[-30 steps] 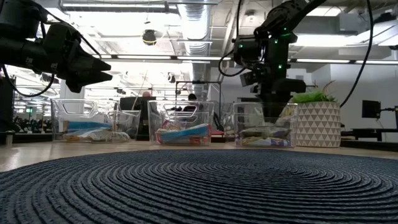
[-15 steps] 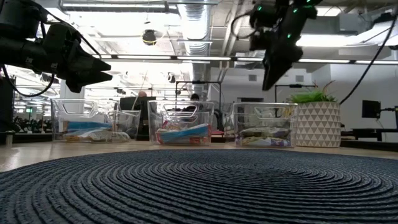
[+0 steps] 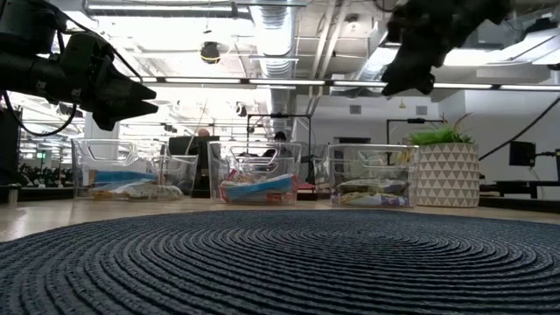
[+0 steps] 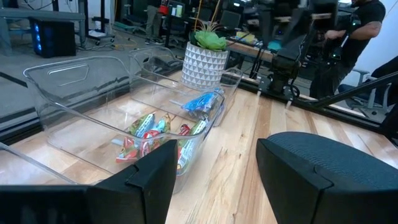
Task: Pick and place Granola Bars by type
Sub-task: Return to Home Position
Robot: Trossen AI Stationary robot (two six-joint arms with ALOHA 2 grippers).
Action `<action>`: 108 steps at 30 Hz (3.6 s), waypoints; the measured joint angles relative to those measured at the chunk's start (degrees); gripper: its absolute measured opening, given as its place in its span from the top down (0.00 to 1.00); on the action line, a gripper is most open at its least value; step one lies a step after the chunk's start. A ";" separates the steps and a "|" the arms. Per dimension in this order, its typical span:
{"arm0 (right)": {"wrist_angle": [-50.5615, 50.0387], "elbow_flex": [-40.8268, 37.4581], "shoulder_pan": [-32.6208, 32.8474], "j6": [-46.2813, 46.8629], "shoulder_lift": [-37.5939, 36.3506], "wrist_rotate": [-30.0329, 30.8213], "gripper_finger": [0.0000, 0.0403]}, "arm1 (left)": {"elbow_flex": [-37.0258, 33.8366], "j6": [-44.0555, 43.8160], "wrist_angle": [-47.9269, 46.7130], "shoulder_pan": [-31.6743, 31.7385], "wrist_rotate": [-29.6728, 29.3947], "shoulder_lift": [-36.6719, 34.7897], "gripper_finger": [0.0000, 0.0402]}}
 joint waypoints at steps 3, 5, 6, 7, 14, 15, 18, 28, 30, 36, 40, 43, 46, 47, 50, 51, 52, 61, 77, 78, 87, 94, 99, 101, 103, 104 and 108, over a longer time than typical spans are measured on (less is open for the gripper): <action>6.29 -5.81 2.81 4.35 -5.04 -1.04 0.63 | 0.00 0.15 0.00 -0.01 0.00 0.00 0.47; 10.89 -9.64 4.82 7.09 -8.24 -1.84 0.63 | 0.00 -0.01 0.00 -0.01 0.00 0.01 0.47; 13.08 -11.60 5.82 8.65 -9.85 -1.92 0.63 | 0.00 0.01 0.00 0.01 0.00 -0.01 0.47; 15.39 -13.50 6.85 10.42 -11.44 -1.96 0.64 | 0.00 0.04 0.00 0.02 0.00 -0.01 0.47; 30.73 -25.12 13.05 19.12 -21.75 -1.89 0.65 | 0.00 0.10 0.00 0.00 0.00 0.01 0.47; 32.49 -26.43 13.86 19.61 -22.73 -1.87 0.65 | 0.00 0.15 0.00 0.00 0.00 0.00 0.47; 37.55 -30.05 16.20 19.97 -25.19 -1.83 0.65 | 0.00 -0.01 0.00 -0.01 0.00 0.01 0.47; 51.93 -38.94 21.24 21.68 -28.60 -1.33 0.66 | 0.00 0.15 0.00 -0.01 0.00 -0.01 0.47; 52.82 -39.37 21.82 21.08 -29.20 -1.22 0.67 | 0.00 -0.01 0.00 0.00 0.00 0.01 0.47; 56.74 -43.51 21.98 21.74 -33.08 -1.20 0.67 | 0.00 -0.01 0.00 0.01 0.00 0.01 0.47; 56.36 -44.85 22.11 22.13 -36.41 -1.03 0.67 | 0.00 0.15 0.00 -0.01 0.00 0.00 0.47; 56.23 -45.63 22.20 22.14 -38.55 -1.02 0.67 | 0.00 -0.01 0.00 0.02 0.00 -0.01 0.47; 56.03 -46.47 22.20 22.16 -41.28 -1.01 0.67 | 0.00 0.15 0.00 0.02 0.00 0.02 0.47; 56.01 -46.79 22.20 22.16 -42.18 -1.00 0.67 | 0.00 0.12 0.00 0.02 0.00 -0.01 0.47; 53.44 -47.02 22.20 22.16 -44.73 -1.02 0.67 | 0.00 0.00 0.00 0.00 0.00 -0.01 0.47; 52.47 -47.02 22.20 22.16 -45.69 -1.02 0.67 | 0.00 0.08 0.00 0.00 0.00 0.02 0.47; 51.28 -47.02 22.20 22.16 -46.75 -1.02 0.67 | 0.00 0.15 0.00 -0.01 -0.02 0.01 0.47; 37.03 -47.02 22.20 20.65 -58.35 0.96 0.67 | 0.00 -0.01 0.00 -0.01 0.00 0.02 0.47; 31.35 -46.97 22.20 11.60 -58.78 13.91 0.67 | 0.00 0.15 -0.02 0.00 0.00 0.01 0.47; 31.18 -46.97 22.20 11.61 -58.80 12.97 0.67 | 0.00 0.11 -0.02 -0.01 0.00 0.01 0.47; 30.49 -46.95 22.14 13.07 -58.80 11.63 0.67 | 0.00 0.02 -0.01 0.00 0.00 0.02 0.47; 30.42 -46.95 22.14 13.07 -58.80 11.63 0.67 | 0.00 0.06 0.00 0.02 0.00 0.02 0.47; 30.38 -46.95 22.14 13.07 -58.80 11.63 0.67 | 0.00 0.01 0.00 -0.01 0.00 0.00 0.47; 30.36 -46.95 22.14 13.08 -58.80 11.63 0.67 | 0.00 0.15 0.00 0.02 0.00 0.02 0.47; 30.36 -46.95 22.14 13.09 -58.80 11.63 0.67 | 0.00 0.06 0.00 0.02 0.00 0.02 0.47; 30.35 -46.95 22.14 13.09 -58.80 11.63 0.67 | 0.00 -0.01 0.00 0.01 0.00 0.02 0.47; 30.31 -46.95 22.14 13.09 -58.80 11.63 0.67 | 0.00 0.15 0.00 -0.01 0.00 0.00 0.47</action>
